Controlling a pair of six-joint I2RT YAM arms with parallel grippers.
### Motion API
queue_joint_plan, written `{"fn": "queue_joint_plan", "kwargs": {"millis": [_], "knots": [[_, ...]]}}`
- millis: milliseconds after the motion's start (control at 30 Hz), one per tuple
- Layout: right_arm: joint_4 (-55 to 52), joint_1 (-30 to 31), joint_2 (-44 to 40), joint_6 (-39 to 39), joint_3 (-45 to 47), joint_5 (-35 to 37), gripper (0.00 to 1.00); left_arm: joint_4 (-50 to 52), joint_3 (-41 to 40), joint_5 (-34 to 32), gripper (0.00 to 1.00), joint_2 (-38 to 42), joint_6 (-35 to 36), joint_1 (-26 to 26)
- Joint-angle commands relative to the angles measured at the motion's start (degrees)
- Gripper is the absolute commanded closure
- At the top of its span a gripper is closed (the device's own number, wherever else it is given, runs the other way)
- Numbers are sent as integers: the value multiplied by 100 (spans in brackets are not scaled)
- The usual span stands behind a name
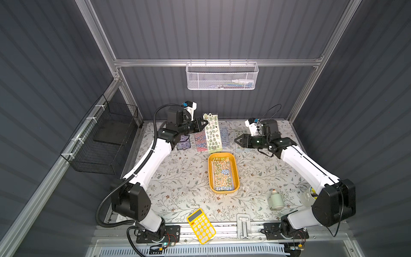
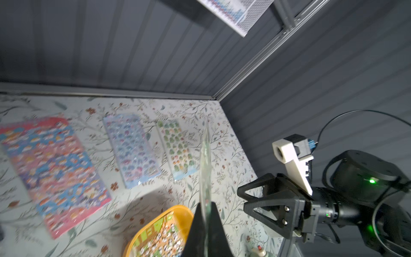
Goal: Take the stickers out of the storage box
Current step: Pick up the sticker from the storage box.
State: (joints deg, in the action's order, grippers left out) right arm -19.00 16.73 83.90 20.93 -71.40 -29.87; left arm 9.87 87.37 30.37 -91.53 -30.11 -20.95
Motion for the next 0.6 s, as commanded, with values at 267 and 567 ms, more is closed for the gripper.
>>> {"fn": "queue_joint_plan", "kwargs": {"millis": [267, 567], "knots": [[-32, -386, -168, 256, -275, -1132, 49, -1371, 369, 1394, 100, -636, -856, -6], [92, 377, 300, 359, -539, -1364, 48, -1956, -8, 1716, 100, -569, -1206, -6]]}}
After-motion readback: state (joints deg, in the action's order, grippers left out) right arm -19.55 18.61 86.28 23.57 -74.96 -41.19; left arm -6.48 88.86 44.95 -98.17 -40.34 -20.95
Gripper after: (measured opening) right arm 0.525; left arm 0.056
